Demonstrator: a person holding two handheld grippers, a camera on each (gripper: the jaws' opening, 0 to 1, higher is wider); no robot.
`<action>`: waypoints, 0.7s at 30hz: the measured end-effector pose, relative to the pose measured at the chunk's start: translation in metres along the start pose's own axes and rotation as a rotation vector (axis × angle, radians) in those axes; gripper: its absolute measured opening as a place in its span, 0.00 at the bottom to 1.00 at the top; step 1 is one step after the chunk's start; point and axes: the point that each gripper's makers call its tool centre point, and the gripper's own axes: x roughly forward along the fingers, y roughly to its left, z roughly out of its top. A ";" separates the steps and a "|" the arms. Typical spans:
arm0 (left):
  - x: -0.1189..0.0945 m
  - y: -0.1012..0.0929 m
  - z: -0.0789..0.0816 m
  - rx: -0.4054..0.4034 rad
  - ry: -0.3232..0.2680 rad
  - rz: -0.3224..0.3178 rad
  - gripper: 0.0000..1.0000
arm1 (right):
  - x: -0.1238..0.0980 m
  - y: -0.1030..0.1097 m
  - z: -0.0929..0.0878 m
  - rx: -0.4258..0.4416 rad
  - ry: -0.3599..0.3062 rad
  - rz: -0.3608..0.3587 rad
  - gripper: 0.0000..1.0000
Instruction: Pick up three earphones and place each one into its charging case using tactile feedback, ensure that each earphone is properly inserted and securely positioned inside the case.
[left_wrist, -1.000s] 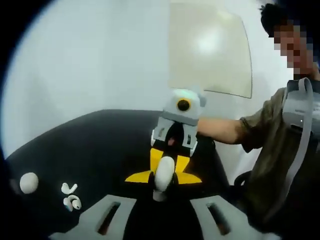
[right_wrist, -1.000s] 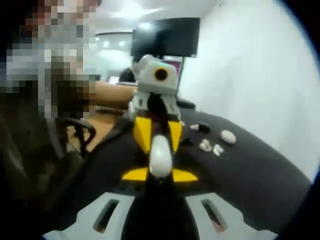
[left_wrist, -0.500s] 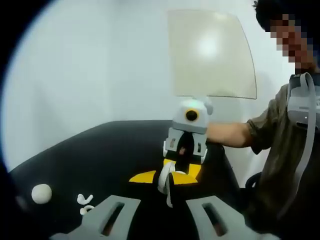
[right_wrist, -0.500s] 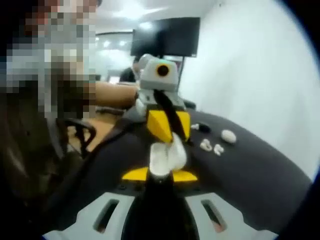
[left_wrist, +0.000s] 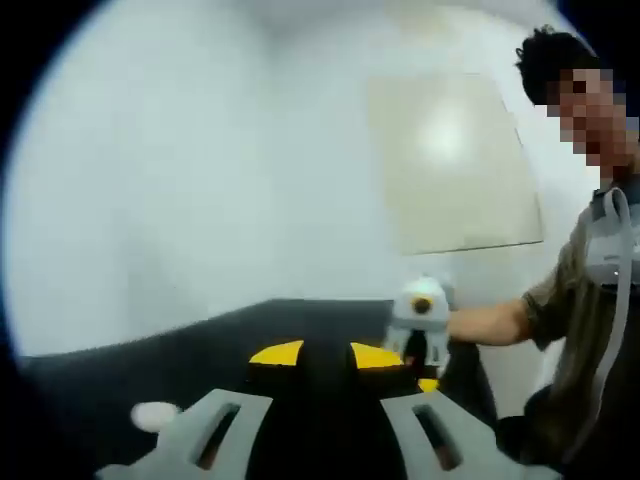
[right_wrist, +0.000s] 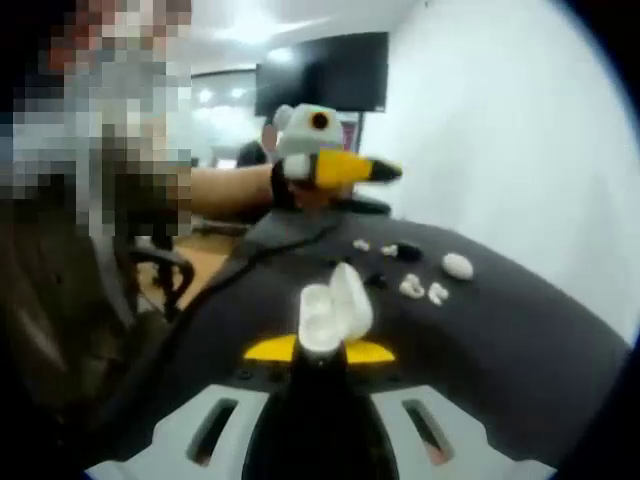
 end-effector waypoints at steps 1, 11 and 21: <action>-0.013 0.015 0.005 0.010 0.002 0.054 0.14 | 0.000 0.000 0.000 0.000 0.000 0.000 0.17; -0.112 0.082 -0.041 0.059 0.277 0.347 0.10 | 0.000 0.000 0.000 0.008 -0.004 0.001 0.17; -0.119 0.065 -0.101 0.146 0.515 0.329 0.13 | -0.002 0.000 -0.001 0.009 -0.005 -0.001 0.17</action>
